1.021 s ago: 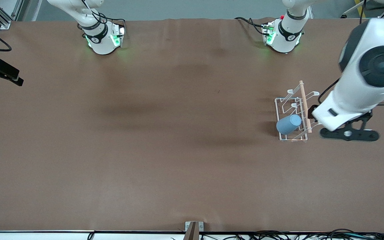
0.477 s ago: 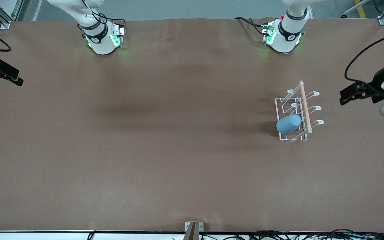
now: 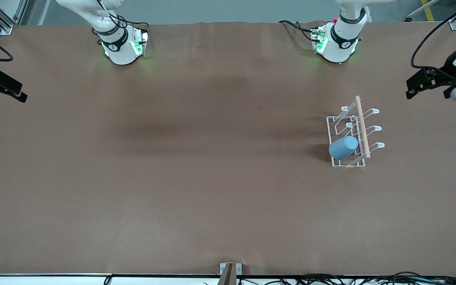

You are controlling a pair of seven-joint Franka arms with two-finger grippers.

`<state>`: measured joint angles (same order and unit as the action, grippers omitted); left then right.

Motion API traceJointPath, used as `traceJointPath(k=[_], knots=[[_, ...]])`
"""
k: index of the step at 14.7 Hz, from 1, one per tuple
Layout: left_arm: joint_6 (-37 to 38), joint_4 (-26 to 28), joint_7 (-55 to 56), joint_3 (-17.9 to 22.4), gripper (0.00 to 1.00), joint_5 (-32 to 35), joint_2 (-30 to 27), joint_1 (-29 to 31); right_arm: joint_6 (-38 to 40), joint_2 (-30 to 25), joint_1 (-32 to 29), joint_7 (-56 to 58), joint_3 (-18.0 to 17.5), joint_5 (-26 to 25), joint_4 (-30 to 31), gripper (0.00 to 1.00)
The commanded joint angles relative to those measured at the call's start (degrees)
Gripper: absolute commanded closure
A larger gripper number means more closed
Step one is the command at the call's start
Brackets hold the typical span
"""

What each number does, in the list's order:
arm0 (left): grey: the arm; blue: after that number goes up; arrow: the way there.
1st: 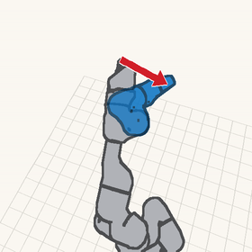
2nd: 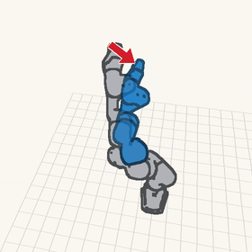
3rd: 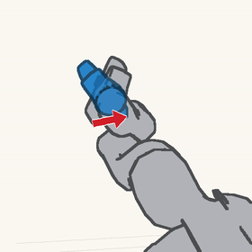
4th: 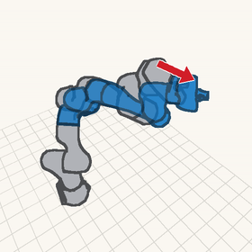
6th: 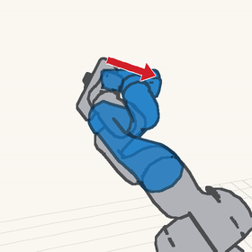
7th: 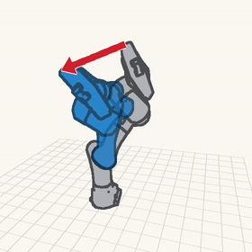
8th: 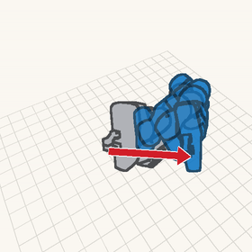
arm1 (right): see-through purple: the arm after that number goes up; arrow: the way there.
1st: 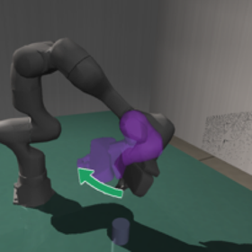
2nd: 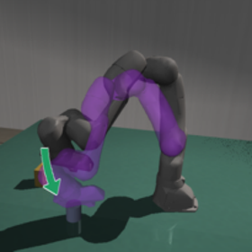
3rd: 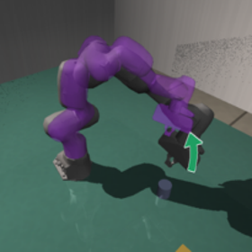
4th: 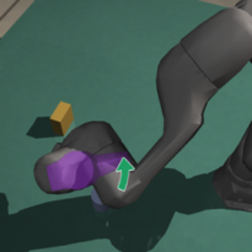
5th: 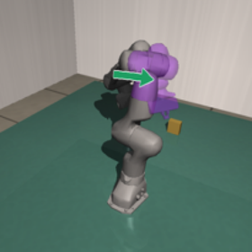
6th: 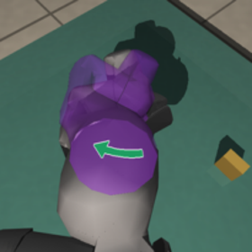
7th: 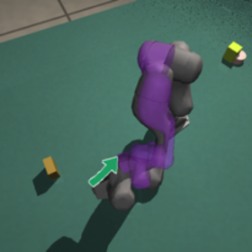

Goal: Hang cup on cup holder

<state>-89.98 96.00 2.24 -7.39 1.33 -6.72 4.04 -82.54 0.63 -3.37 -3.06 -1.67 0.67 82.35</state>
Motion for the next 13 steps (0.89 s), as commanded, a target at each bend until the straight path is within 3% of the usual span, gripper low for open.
traceJointPath(k=[1,13], knots=[[0.23,3.23,-0.74,0.36,0.00,-2.02,-3.38,-0.53,-0.17,-0.28,-0.14,-0.10,-0.26,-0.84,-0.08,0.00],[1.04,1.82,-0.83,-0.17,0.00,-2.56,-3.91,-1.06,0.36,-0.28,-0.84,1.13,-0.09,-0.84,-0.17,0.00]])
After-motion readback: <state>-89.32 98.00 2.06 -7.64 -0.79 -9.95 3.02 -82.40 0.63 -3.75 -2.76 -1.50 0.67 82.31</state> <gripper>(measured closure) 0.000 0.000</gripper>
